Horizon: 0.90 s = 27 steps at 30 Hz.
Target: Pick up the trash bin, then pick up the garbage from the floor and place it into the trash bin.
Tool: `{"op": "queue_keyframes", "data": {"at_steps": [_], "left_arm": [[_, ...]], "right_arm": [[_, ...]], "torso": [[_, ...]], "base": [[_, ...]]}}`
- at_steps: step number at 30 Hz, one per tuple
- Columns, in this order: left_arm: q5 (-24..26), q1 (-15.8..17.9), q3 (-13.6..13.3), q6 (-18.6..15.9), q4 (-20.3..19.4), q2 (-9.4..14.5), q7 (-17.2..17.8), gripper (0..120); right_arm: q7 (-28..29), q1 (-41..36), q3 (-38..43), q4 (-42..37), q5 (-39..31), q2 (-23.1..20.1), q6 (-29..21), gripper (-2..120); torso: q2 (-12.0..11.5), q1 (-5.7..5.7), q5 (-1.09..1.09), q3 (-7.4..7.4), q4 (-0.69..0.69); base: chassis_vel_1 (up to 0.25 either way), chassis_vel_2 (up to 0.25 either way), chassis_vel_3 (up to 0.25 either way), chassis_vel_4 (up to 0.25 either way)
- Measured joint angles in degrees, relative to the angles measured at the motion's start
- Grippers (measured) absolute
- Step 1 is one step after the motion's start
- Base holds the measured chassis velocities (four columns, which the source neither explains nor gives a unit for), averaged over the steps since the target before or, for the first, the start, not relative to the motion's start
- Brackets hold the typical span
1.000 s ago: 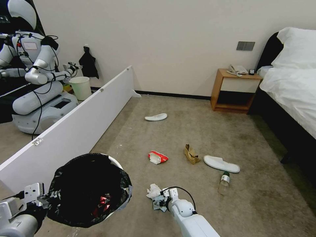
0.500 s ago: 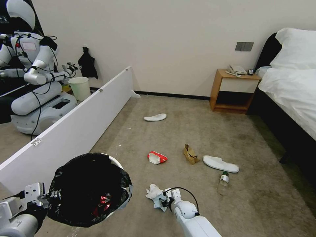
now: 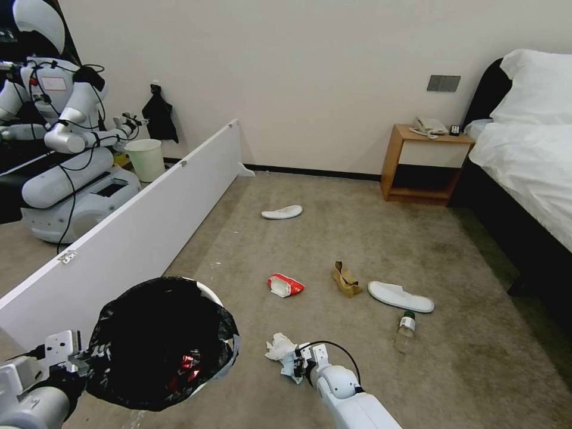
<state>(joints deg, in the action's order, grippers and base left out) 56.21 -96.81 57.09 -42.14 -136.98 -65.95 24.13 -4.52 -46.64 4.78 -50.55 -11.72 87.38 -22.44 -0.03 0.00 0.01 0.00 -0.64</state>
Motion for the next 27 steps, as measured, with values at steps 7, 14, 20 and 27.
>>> {"op": "queue_keyframes", "data": {"at_steps": [7, 14, 20, 27], "left_arm": [[0.3, 0.2, 0.0, 0.0, 0.3, 0.3, 0.0, 3], [0.7, 0.3, -0.4, 0.0, 0.3, 0.6, -0.1, 3], [0.9, 0.3, -0.9, 0.0, 0.1, 0.9, -0.1, 3], [1.1, -0.6, -2.1, 0.0, -0.9, 1.2, 0.0, 3]], "right_arm": [[1.1, -3.0, -2.3, -9.2, -2.9, -4.4, -0.8, 0], [3.5, -7.7, -1.8, -28.8, -13.4, -10.4, -1.6, 0], [4.0, -10.0, 1.0, -41.4, -16.7, -13.9, -1.2, 0], [3.5, -10.9, 3.2, -54.3, -20.2, -17.3, 0.0, 0]], "torso": [[0.0, 0.0, 0.0, 0.0, -0.01], [0.0, 0.0, -0.01, 0.0, 0.0], [0.0, 0.0, -0.01, 0.0, -0.02], [0.0, 0.0, -0.02, 0.0, -0.02]], "base": [[0.0, 0.0, 0.0, 0.0], [0.0, 0.0, 0.0, 0.0], [0.0, 0.0, 0.0, 0.0], [0.0, 0.0, 0.0, 0.0]]}}
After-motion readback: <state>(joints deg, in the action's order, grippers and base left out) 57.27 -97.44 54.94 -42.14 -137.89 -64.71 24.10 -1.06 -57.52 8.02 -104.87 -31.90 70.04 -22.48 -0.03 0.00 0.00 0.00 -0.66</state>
